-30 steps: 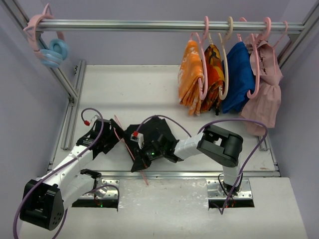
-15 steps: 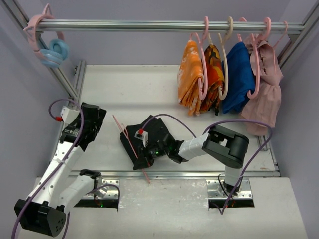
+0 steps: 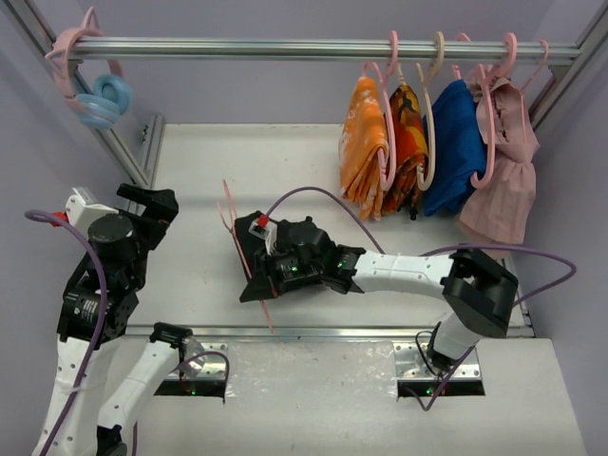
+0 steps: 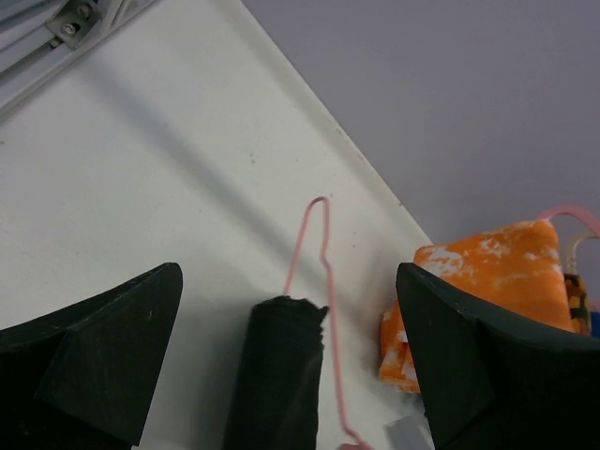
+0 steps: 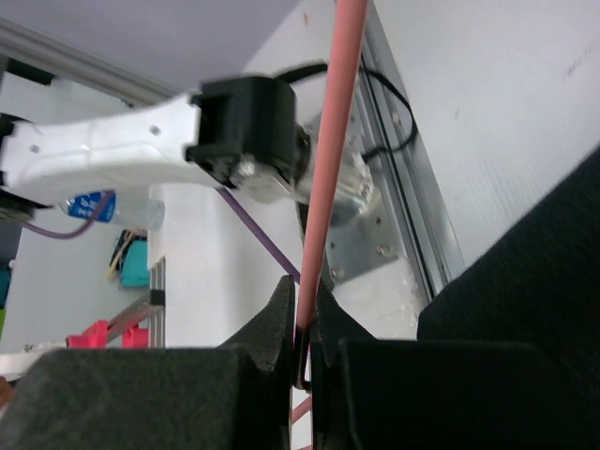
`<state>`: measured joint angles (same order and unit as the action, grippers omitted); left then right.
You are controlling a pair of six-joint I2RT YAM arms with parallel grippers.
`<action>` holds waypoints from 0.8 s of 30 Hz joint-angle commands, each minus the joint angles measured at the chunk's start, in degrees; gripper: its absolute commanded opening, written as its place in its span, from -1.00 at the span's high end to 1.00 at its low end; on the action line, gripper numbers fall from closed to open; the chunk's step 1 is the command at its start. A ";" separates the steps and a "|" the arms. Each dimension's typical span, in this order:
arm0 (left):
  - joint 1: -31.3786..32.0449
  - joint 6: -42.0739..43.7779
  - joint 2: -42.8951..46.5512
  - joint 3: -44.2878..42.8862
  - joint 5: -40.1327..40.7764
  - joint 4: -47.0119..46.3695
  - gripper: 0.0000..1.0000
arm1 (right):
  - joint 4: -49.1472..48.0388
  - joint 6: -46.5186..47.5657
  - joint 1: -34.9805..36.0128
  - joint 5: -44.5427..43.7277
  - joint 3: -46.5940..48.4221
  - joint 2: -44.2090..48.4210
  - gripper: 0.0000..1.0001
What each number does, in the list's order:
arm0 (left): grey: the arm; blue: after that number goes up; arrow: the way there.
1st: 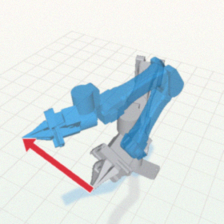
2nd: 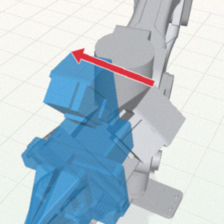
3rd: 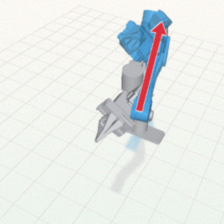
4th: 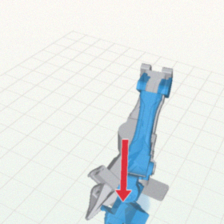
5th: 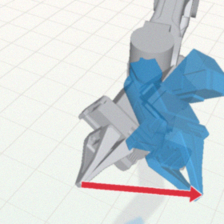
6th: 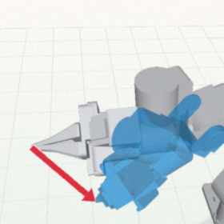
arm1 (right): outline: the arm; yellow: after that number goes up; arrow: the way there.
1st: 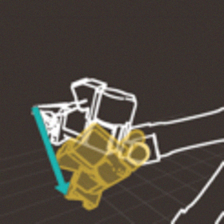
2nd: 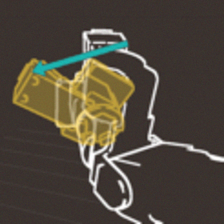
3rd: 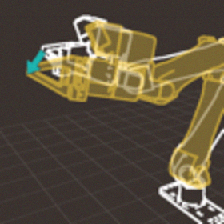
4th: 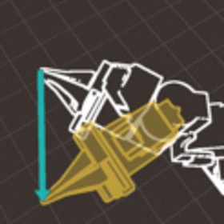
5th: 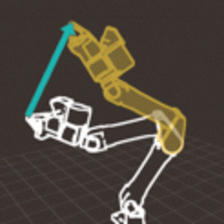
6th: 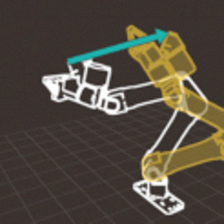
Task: Place the trousers on the hanger
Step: Place the hanger at the clothesline.
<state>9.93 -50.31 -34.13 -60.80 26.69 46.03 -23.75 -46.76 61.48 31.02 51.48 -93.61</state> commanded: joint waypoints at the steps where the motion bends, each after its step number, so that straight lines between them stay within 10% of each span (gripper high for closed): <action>1: -0.56 6.41 -0.13 2.53 -3.30 0.83 -0.91 | 3.82 4.71 -0.74 -4.62 8.93 6.42 1.00; 24: -0.61 18.09 3.63 11.56 -6.80 -4.78 -0.92 | 32.85 4.99 -21.85 -5.29 47.74 0.95 1.00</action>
<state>9.91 -34.20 -31.24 -49.78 20.33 45.37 13.90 -43.48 43.69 24.33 89.77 -91.57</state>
